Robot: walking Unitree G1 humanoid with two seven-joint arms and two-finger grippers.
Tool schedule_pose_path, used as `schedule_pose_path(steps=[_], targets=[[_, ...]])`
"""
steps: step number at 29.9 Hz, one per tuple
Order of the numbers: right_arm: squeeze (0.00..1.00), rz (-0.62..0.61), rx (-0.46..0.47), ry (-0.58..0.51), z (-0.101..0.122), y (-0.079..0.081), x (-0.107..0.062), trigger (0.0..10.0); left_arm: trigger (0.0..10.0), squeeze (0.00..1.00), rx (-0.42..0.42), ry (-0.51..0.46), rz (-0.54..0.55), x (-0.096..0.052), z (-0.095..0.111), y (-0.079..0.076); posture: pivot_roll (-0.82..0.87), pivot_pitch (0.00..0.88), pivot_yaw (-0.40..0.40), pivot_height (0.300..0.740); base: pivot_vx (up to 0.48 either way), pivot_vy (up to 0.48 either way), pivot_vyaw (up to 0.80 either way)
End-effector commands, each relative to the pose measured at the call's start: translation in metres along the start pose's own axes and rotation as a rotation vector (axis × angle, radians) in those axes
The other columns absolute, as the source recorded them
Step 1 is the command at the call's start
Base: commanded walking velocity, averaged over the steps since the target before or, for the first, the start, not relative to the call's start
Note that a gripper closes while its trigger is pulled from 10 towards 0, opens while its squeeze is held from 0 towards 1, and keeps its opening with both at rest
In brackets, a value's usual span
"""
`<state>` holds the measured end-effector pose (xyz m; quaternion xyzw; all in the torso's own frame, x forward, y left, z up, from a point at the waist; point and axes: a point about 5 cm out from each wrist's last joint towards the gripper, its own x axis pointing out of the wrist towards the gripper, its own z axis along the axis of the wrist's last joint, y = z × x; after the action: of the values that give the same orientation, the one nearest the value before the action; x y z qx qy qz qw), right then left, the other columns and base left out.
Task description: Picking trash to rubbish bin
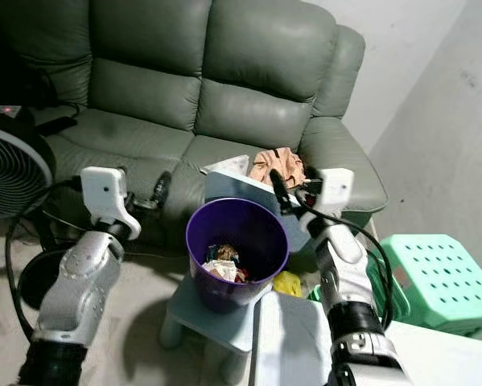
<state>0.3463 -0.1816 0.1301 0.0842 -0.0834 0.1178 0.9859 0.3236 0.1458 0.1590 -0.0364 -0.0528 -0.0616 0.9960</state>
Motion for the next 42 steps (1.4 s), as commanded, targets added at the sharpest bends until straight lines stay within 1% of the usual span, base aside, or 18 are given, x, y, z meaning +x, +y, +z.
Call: schedule_pose_path(steps=[1,4,5,6,8,9,11,16,21,42], targets=[[1.00,-0.045,-0.019,-0.049,0.009,-0.007,-0.003,10.0,10.0,0.00,-0.004,0.002,0.017,0.006,0.000,0.002,0.05,0.000,-0.125,0.740,0.000,0.000,0.00],[1.00,-0.082,-0.024,-0.058,0.010,-0.008,-0.007,10.0,10.0,0.00,0.003,0.019,0.039,0.010,-0.001,0.007,0.04,0.000,-0.117,0.740,0.000,0.000,0.00],[1.00,-0.097,-0.033,-0.065,0.011,-0.008,-0.009,10.0,10.0,0.00,-0.008,0.016,0.041,0.013,-0.001,0.010,0.03,0.000,-0.112,0.740,0.000,0.000,0.00],[0.96,-0.104,-0.036,-0.067,0.012,-0.008,-0.010,10.0,10.0,0.00,-0.014,0.017,0.046,0.015,-0.001,0.011,0.03,0.000,-0.108,0.740,0.000,0.000,0.00],[0.96,-0.108,-0.037,-0.069,0.012,-0.007,-0.011,10.0,10.0,0.00,-0.018,0.018,0.048,0.016,-0.001,0.012,0.02,0.000,-0.106,0.740,0.000,0.000,0.00],[0.00,-0.110,-0.047,-0.072,0.012,-0.005,-0.012,10.0,10.0,0.00,-0.023,0.025,0.052,0.018,-0.002,0.013,0.01,0.000,-0.102,0.740,0.000,0.000,0.00],[0.00,-0.122,-0.069,-0.066,0.012,-0.005,-0.014,10.0,10.0,0.00,-0.022,0.030,0.048,0.020,-0.003,0.012,0.01,0.000,-0.102,0.740,0.000,0.321,0.00],[0.00,-0.127,-0.062,-0.060,0.012,-0.003,-0.015,10.0,10.0,0.00,-0.028,0.034,0.042,0.023,-0.005,0.009,0.01,0.000,-0.109,0.740,0.000,0.434,0.00],[0.00,-0.125,-0.067,-0.053,0.013,-0.002,-0.015,10.0,10.0,0.00,-0.035,0.041,0.038,0.023,-0.009,0.007,0.02,0.000,-0.117,0.740,0.000,0.476,0.00],[0.00,-0.114,-0.078,-0.042,0.018,-0.002,-0.013,10.0,10.0,0.00,-0.042,0.031,0.062,0.025,-0.012,0.010,0.02,0.000,-0.138,0.740,0.000,0.474,0.00]])
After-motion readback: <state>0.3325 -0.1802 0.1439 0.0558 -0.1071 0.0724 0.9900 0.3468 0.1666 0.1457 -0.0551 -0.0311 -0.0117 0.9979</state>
